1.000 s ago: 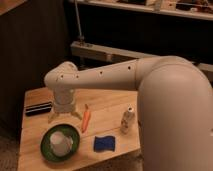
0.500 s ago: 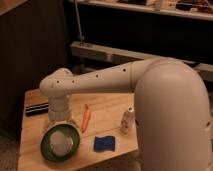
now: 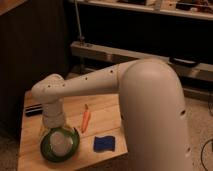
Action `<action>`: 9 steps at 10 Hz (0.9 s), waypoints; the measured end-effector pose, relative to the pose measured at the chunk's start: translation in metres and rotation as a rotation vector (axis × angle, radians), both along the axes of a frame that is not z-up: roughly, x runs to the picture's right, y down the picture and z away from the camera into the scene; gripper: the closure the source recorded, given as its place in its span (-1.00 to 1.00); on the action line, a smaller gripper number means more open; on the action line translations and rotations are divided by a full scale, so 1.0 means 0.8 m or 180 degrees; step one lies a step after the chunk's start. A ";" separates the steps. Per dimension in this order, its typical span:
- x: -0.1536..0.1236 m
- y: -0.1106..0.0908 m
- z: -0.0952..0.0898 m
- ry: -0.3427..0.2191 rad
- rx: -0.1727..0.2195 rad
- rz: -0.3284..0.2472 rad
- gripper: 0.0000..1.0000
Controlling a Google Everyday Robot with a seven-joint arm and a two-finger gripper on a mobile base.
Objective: Pick up the ceramic cup
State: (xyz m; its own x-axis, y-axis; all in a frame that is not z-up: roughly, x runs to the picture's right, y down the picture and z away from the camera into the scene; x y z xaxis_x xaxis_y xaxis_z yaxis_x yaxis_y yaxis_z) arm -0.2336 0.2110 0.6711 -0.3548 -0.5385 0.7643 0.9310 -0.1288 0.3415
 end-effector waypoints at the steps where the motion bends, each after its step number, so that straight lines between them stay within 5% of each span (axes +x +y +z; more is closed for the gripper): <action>1: -0.005 0.006 0.001 -0.0003 -0.0018 -0.0048 -0.60; 9: -0.005 0.025 0.025 -0.0045 -0.0001 -0.0072 -0.60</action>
